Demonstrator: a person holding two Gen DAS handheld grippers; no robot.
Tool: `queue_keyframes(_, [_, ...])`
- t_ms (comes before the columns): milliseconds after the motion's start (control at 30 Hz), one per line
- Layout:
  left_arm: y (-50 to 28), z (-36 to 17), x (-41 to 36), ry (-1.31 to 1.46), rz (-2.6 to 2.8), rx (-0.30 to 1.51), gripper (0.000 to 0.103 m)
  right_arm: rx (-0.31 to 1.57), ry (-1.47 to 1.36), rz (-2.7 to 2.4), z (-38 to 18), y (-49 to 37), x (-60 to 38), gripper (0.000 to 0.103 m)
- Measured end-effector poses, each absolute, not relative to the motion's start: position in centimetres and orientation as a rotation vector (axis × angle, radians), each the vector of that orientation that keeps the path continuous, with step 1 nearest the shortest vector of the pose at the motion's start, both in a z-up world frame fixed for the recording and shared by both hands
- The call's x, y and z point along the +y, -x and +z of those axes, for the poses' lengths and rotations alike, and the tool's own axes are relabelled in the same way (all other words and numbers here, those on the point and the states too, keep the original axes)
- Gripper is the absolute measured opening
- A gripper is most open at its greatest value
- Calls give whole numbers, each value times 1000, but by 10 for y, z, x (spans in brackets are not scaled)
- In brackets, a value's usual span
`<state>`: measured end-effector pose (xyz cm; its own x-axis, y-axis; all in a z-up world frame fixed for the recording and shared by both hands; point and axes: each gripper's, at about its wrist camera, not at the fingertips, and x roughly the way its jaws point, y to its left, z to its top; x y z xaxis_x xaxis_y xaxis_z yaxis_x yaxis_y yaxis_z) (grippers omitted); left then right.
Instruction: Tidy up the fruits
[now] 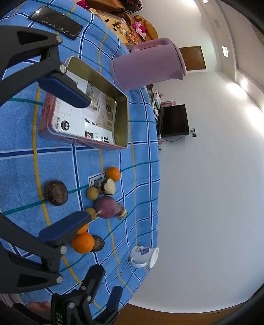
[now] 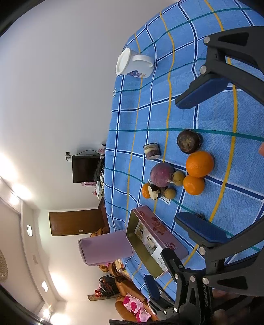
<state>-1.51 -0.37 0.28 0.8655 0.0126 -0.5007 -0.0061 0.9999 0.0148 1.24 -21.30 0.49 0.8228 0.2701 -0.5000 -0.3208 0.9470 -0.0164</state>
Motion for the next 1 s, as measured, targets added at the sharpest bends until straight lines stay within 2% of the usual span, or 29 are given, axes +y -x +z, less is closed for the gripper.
queue_keyframes(1000, [12,1,-7,-22,12,529,103,517,91,318,5,-13,-216,102])
